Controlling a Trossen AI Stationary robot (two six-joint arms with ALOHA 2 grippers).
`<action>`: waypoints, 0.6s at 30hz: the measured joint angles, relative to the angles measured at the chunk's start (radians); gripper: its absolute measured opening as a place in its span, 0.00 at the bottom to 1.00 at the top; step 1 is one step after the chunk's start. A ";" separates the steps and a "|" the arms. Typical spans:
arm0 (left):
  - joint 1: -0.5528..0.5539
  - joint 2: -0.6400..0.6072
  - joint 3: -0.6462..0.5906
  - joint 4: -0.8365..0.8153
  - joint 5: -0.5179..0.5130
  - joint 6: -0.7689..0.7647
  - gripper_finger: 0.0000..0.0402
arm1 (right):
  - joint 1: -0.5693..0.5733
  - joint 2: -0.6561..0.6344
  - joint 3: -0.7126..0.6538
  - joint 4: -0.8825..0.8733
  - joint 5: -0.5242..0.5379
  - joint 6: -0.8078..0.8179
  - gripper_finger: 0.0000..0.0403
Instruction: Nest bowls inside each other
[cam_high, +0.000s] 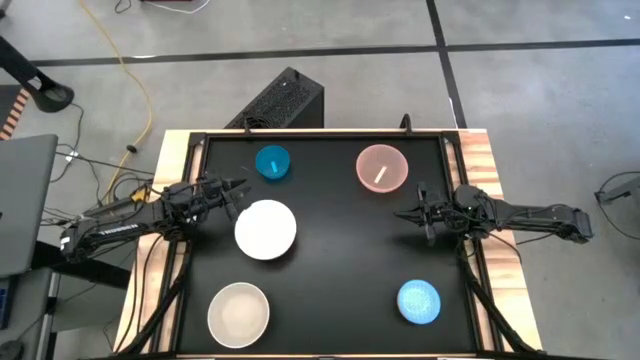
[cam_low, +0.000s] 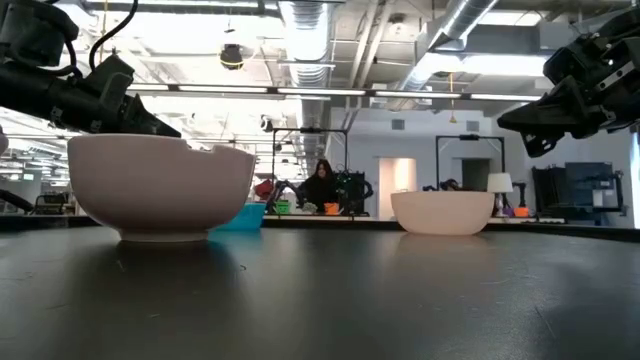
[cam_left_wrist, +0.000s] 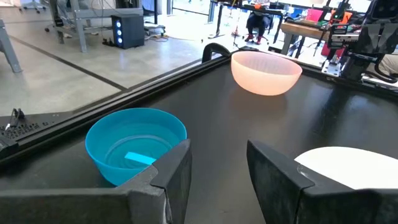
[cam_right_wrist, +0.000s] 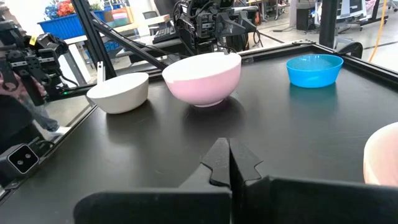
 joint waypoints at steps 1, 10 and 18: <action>0.000 0.000 0.000 0.000 0.000 0.000 0.36 | 0.000 0.000 0.000 0.000 0.000 0.000 0.00; 0.000 0.000 -0.002 0.009 0.032 -0.355 0.36 | 0.000 0.000 0.000 0.000 0.000 -0.001 0.00; 0.000 0.000 -0.002 0.007 -0.006 -0.822 0.36 | 0.000 0.000 0.000 0.004 0.005 -0.042 0.00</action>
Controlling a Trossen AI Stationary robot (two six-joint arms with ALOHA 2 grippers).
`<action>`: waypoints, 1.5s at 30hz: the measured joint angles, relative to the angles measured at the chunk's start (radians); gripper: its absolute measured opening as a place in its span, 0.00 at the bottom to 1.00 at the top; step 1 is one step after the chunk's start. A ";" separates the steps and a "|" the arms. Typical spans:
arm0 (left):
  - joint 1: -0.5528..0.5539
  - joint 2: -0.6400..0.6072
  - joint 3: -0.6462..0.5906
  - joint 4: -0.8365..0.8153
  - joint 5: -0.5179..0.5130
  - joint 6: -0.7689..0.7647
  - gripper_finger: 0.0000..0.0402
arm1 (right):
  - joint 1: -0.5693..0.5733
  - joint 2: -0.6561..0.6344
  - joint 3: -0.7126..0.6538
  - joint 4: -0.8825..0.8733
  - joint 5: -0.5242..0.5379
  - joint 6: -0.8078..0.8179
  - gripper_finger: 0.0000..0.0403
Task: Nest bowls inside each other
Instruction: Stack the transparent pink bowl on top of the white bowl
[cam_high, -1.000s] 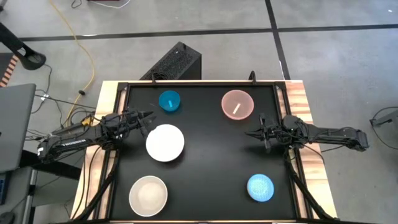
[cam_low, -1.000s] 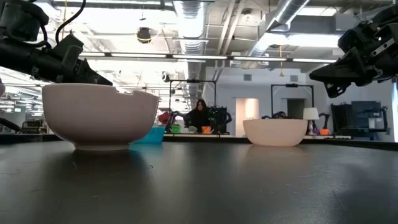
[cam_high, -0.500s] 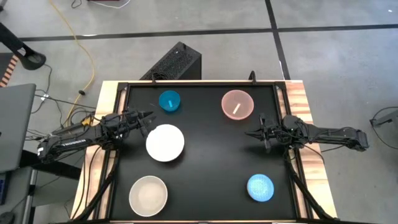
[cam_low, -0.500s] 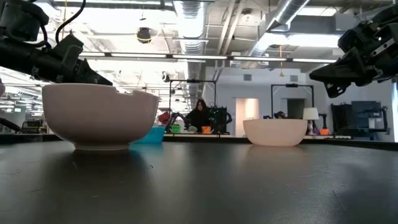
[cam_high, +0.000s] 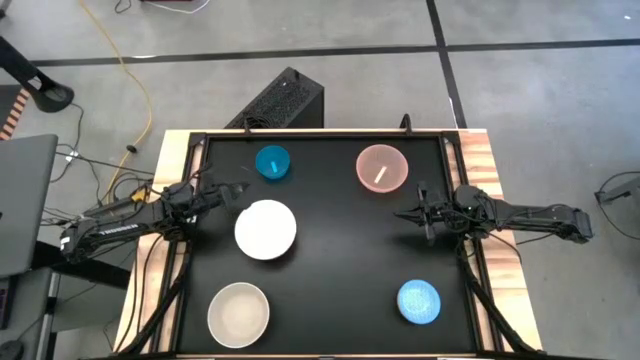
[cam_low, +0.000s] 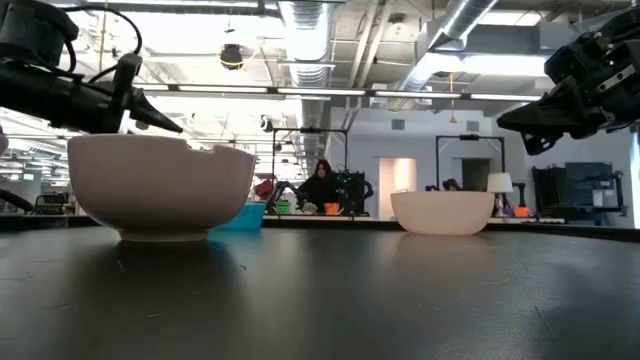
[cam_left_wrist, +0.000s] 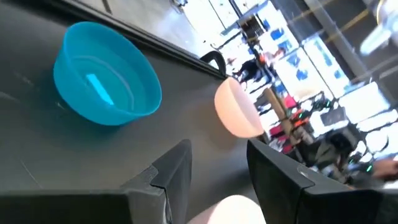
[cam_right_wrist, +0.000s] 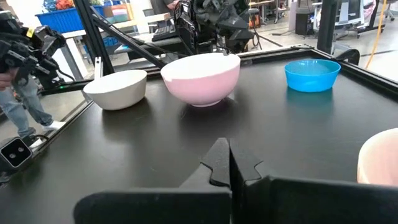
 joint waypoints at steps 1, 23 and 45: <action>0.000 0.000 0.000 0.003 -0.001 -0.017 0.36 | 0.000 0.000 0.000 0.007 0.000 -0.001 0.00; 0.236 0.220 0.279 -0.185 -0.030 0.495 0.36 | -0.096 0.313 0.265 0.280 0.869 -0.117 0.00; 0.535 0.600 0.411 -0.261 0.369 0.532 0.36 | -0.603 1.016 0.801 -0.698 0.398 0.435 0.56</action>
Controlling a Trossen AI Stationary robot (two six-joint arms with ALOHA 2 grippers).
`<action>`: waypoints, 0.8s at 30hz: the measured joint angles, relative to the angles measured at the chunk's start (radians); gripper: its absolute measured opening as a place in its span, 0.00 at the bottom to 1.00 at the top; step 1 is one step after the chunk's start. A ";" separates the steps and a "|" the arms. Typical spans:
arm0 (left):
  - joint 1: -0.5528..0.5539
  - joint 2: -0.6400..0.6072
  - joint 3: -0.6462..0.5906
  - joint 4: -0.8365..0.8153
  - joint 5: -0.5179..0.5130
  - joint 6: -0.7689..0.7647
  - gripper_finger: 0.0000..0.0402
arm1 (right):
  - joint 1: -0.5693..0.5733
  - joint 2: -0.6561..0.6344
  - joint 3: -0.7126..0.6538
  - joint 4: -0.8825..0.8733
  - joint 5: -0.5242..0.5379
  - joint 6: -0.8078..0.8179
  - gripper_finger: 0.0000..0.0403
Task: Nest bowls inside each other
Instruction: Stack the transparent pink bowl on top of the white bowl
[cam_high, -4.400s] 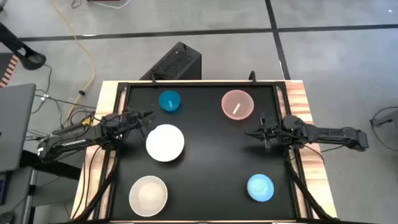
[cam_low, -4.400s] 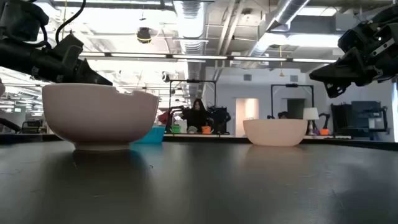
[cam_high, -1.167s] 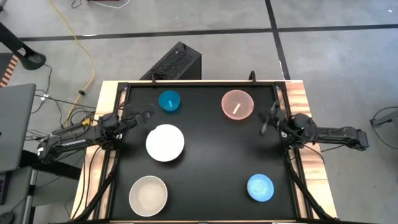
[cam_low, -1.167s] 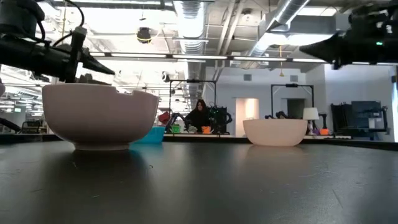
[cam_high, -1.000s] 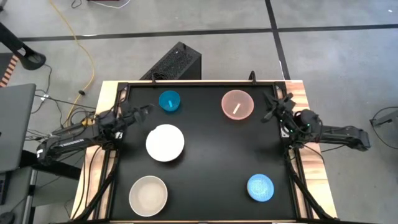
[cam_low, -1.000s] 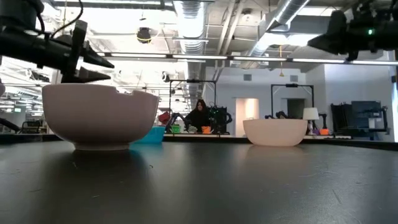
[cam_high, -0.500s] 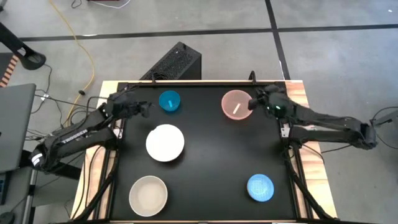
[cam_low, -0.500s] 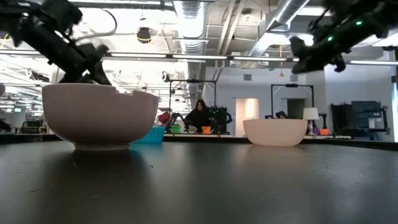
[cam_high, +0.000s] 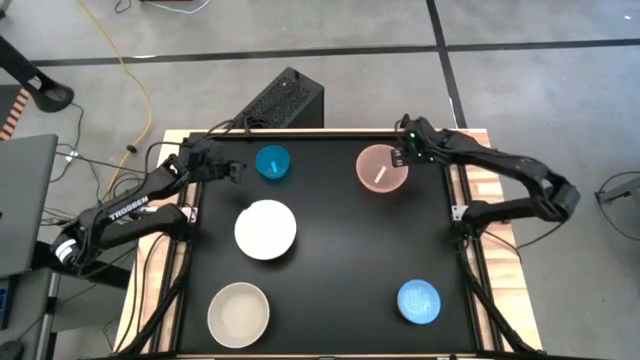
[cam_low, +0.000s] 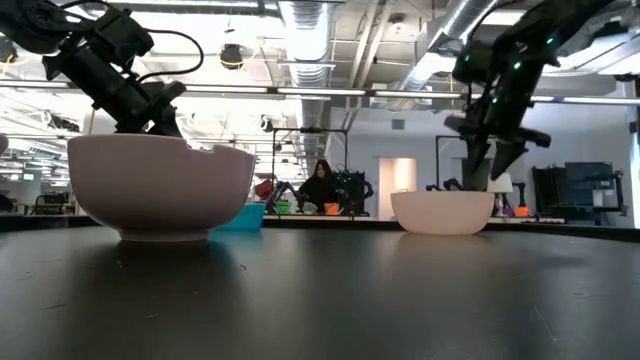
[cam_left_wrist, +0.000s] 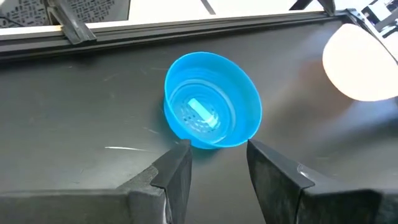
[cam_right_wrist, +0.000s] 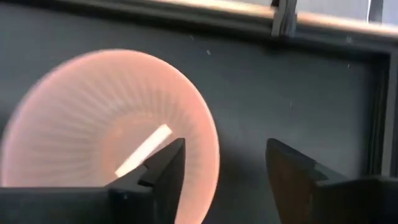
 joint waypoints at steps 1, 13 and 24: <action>0.000 0.000 0.000 -0.001 0.003 0.000 0.36 | -0.011 0.023 0.002 0.003 -0.016 -0.001 0.57; 0.000 0.000 0.000 -0.004 0.029 -0.024 0.36 | -0.036 0.235 0.004 0.072 -0.098 -0.043 0.55; 0.000 0.000 0.000 -0.032 0.036 -0.032 0.36 | 0.004 0.275 0.004 0.240 -0.248 0.061 0.04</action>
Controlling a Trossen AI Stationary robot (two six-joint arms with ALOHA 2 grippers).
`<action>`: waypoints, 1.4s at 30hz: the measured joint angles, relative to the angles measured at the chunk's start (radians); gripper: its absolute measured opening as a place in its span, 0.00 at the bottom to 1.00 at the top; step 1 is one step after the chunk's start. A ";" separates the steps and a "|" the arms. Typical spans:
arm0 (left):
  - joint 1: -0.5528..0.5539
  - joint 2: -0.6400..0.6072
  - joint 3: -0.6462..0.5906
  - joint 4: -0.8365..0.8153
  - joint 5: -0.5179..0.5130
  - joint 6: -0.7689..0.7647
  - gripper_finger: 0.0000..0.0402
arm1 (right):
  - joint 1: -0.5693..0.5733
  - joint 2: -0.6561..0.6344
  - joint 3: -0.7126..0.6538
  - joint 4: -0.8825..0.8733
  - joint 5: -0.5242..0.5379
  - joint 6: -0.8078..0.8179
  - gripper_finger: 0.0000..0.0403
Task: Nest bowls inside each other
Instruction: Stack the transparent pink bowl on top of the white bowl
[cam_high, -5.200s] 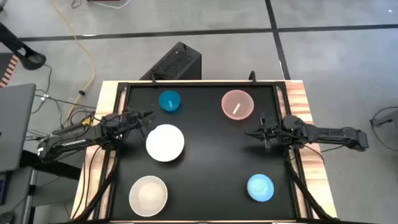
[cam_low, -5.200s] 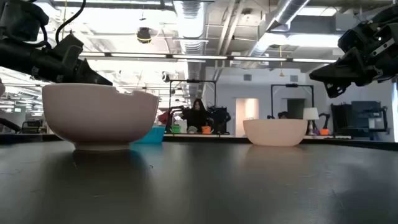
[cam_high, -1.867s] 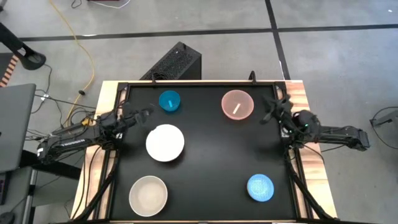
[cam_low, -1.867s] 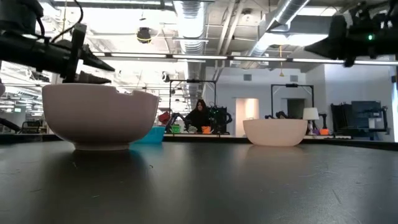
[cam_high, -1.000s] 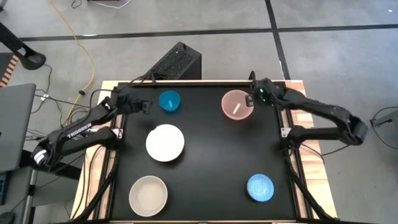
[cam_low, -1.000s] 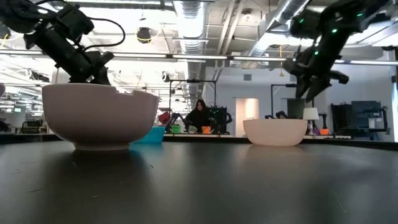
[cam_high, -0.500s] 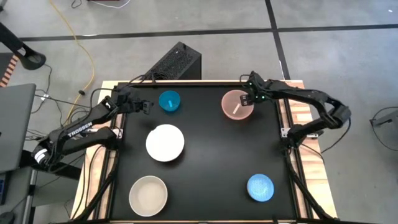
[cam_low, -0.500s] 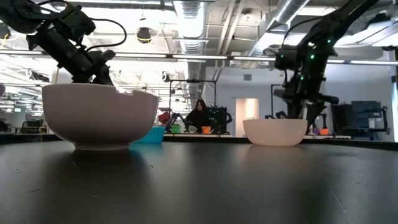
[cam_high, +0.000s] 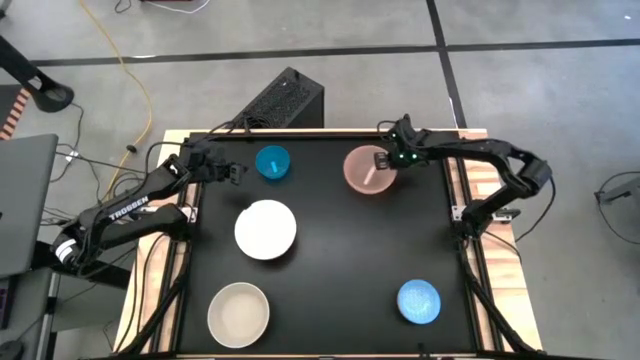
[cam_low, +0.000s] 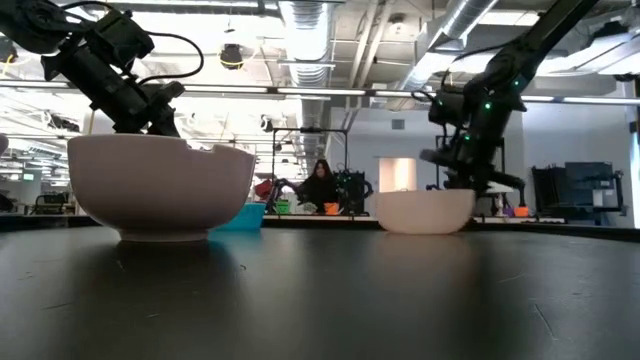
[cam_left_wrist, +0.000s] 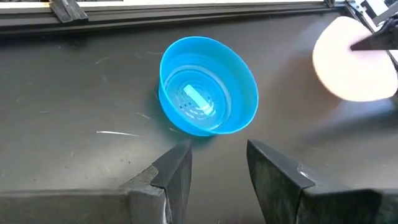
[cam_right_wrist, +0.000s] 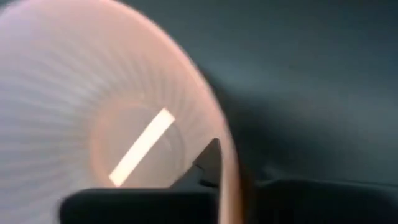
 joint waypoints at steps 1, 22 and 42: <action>0.000 0.000 0.000 0.000 0.005 0.000 0.36 | 0.020 -0.007 0.000 0.022 -0.006 0.021 0.03; -0.022 0.000 0.000 -0.031 0.013 0.035 0.36 | 0.619 0.349 0.676 0.144 0.049 0.131 0.00; -0.022 0.000 0.000 -0.222 -0.200 0.079 0.36 | 0.710 0.726 1.118 -0.076 0.085 0.118 0.00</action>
